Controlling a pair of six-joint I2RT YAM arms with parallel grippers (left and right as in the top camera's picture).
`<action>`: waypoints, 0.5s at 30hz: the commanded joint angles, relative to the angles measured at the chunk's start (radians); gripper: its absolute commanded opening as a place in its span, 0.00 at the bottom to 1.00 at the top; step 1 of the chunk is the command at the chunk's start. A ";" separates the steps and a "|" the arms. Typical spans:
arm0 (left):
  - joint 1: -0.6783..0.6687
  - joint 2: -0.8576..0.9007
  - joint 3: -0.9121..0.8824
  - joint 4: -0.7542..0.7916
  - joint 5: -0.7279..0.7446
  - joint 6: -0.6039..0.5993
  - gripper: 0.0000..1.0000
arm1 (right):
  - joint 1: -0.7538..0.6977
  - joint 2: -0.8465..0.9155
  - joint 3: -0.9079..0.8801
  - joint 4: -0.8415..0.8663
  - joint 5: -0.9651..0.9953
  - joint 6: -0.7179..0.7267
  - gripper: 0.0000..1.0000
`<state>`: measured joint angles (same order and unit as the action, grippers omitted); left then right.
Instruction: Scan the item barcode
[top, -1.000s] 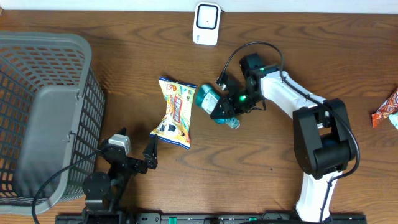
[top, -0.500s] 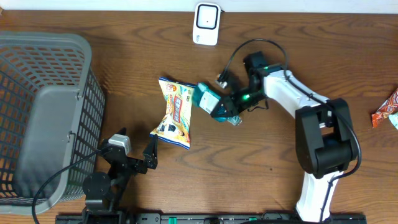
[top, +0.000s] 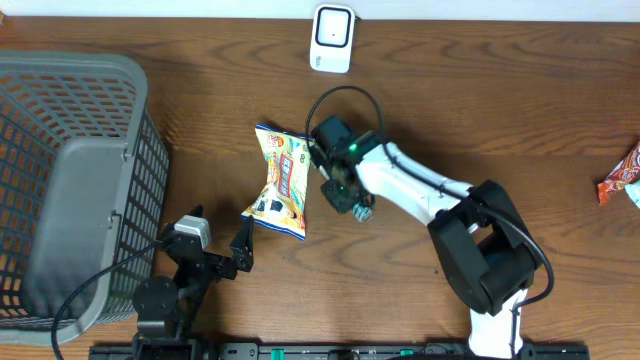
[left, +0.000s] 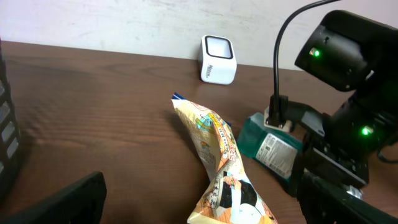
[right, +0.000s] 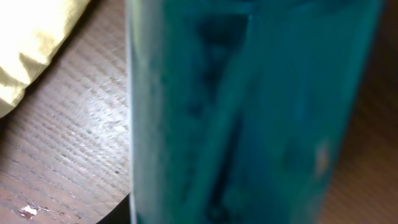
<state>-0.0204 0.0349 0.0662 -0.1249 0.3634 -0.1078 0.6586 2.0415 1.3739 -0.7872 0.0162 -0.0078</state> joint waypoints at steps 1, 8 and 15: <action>0.003 -0.003 -0.019 -0.023 0.002 -0.006 0.98 | 0.029 0.025 -0.092 -0.013 0.060 0.073 0.31; 0.003 -0.003 -0.019 -0.023 0.002 -0.006 0.98 | 0.021 0.026 -0.166 0.059 0.052 0.207 0.01; 0.003 -0.003 -0.019 -0.023 0.002 -0.006 0.98 | -0.066 0.023 -0.066 0.037 -0.298 0.191 0.01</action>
<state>-0.0204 0.0349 0.0662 -0.1249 0.3634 -0.1081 0.6491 1.9968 1.2995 -0.7277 -0.0441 0.1738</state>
